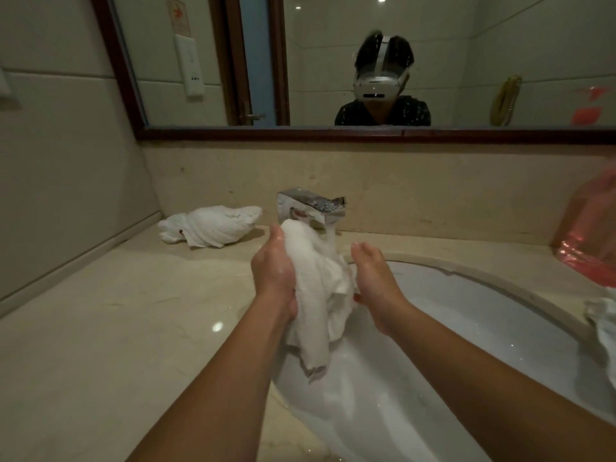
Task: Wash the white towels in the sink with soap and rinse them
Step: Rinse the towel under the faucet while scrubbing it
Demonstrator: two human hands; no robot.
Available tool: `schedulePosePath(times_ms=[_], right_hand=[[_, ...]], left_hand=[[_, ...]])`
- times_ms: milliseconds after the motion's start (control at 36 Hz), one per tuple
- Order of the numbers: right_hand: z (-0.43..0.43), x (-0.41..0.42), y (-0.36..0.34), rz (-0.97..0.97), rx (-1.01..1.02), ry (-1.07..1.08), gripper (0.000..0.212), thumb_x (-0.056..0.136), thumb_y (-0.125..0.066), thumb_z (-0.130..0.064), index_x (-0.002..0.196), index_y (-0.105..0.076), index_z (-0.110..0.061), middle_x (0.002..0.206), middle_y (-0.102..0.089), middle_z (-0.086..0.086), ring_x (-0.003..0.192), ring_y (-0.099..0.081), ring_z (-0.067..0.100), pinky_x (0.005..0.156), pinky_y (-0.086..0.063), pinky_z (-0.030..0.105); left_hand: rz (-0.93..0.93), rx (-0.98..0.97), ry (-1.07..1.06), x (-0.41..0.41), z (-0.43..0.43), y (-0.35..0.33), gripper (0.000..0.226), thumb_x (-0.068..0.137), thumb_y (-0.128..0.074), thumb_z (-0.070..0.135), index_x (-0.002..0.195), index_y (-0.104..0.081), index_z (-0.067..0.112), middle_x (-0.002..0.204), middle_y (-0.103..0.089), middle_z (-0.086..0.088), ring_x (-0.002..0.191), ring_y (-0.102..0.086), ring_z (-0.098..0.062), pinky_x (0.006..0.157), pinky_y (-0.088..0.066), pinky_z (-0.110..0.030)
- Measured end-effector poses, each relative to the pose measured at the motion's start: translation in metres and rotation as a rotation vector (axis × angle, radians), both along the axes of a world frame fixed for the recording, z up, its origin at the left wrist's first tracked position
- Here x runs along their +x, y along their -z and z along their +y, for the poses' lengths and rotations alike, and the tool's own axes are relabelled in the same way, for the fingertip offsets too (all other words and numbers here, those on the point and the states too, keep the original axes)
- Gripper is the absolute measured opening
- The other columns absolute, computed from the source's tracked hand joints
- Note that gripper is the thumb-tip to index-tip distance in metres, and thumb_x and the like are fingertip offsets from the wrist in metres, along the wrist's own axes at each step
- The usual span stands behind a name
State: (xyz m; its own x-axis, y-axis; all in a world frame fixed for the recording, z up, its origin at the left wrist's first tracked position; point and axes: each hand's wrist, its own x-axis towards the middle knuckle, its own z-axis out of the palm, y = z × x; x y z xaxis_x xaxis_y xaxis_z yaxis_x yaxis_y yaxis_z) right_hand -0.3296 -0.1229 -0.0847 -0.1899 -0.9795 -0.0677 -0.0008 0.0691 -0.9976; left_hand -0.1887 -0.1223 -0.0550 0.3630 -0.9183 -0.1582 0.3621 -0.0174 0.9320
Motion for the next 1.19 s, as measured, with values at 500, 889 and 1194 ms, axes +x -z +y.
schedulePosePath(times_ms=[500,889,1194], right_hand=[[0.011,-0.01,-0.003,-0.113,-0.1,-0.019,0.038,0.095,-0.063,-0.05,0.121,-0.075,-0.025,0.115,-0.079,0.006,0.111,-0.075,0.027,0.105,-0.056,0.056],[0.006,-0.038,-0.019,-0.732,-0.027,-0.016,0.039,0.109,-0.047,-0.024,0.09,-0.074,-0.003,0.079,-0.076,0.014,0.064,-0.076,0.024,0.062,-0.061,0.028],[0.006,-0.038,-0.008,-0.721,0.024,-0.021,0.033,0.103,-0.053,-0.027,0.095,-0.077,-0.004,0.097,-0.077,0.015,0.083,-0.075,0.032,0.086,-0.056,0.04]], left_hand=[[-0.426,-0.25,0.393,-0.025,0.007,0.013,0.088,0.09,-0.015,0.08,0.098,-0.083,0.025,0.084,-0.081,0.0,0.093,-0.077,-0.026,0.084,-0.057,-0.033],[-0.369,0.015,0.359,-0.021,-0.04,0.04,0.119,0.062,-0.031,0.111,0.139,-0.068,0.029,0.141,-0.068,-0.004,0.131,-0.062,-0.028,0.115,-0.046,-0.055],[-0.158,0.218,0.388,-0.026,-0.002,0.002,0.085,0.104,-0.012,0.074,0.132,-0.064,0.013,0.109,-0.075,-0.014,0.11,-0.07,-0.033,0.109,-0.053,-0.051]])
